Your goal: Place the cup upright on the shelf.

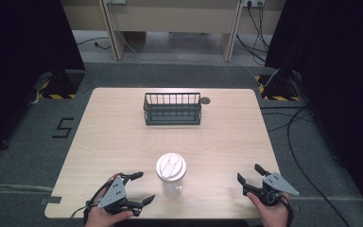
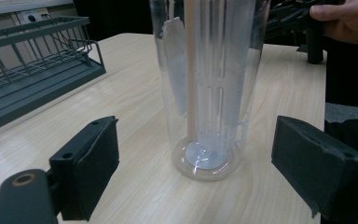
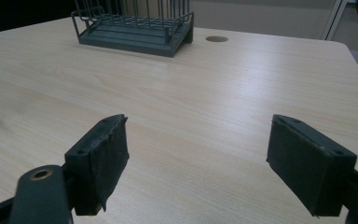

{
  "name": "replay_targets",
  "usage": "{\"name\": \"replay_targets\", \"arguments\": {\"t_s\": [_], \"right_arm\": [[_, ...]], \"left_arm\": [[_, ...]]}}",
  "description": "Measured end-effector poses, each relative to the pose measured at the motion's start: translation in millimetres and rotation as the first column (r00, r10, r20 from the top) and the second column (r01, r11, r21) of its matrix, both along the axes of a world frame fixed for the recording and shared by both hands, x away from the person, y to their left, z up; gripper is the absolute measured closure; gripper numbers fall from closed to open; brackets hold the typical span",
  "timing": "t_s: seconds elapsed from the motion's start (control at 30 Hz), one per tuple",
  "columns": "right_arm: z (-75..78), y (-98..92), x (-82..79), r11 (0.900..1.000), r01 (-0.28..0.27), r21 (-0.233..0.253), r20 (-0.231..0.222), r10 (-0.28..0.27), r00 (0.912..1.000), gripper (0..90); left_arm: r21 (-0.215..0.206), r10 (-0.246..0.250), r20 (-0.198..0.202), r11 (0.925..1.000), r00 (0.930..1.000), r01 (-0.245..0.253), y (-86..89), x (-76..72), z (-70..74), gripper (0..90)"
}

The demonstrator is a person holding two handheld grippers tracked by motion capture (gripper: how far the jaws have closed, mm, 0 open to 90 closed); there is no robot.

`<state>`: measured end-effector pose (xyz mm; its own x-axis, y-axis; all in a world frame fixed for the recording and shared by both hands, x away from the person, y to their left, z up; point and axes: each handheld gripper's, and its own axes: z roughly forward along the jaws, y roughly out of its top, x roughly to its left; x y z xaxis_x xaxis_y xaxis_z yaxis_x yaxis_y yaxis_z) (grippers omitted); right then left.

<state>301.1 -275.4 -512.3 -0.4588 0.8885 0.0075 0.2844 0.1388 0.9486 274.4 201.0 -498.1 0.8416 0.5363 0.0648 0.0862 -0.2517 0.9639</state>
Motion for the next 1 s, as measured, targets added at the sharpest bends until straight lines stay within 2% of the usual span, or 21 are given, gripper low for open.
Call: {"name": "replay_targets", "arguments": {"t_s": [0.2, 0.4, 0.57, 0.7, 1.0], "right_arm": [[0.1, 0.6, -0.3, 1.0, 0.002, -0.003, 0.0, -0.002, 1.0, 20.8], [0.1, 0.5, -0.1, 1.0, -0.002, -0.003, 0.0, 0.002, 1.0, 20.6], [0.1, 0.8, 0.0, 1.0, -0.004, -0.005, 0.0, 0.004, 1.0, 20.5], [0.1, 0.9, 0.2, 1.0, -0.005, -0.007, -0.001, 0.005, 1.0, 20.4], [0.1, 1.0, 0.2, 1.0, -0.009, -0.006, -0.005, 0.009, 1.0, 20.2]], "left_arm": [[0.001, -0.017, -0.005, 0.9998, 0.9998, 0.017, -10.2, 3.9, 0.2, 14.4], [-0.003, -0.021, -0.036, 0.9998, 0.9991, 0.021, -24.6, 14.7, -3.0, 14.4], [-0.001, -0.025, -0.035, 0.9997, 0.9991, 0.025, -30.1, 18.5, -2.9, 14.4], [0.005, -0.046, -0.043, 0.9989, 0.998, 0.047, -37.3, 19.2, -5.5, 14.4], [0.007, -0.049, -0.054, 0.9988, 0.9973, 0.049, -45.5, 25.3, -7.9, 14.4]]}}
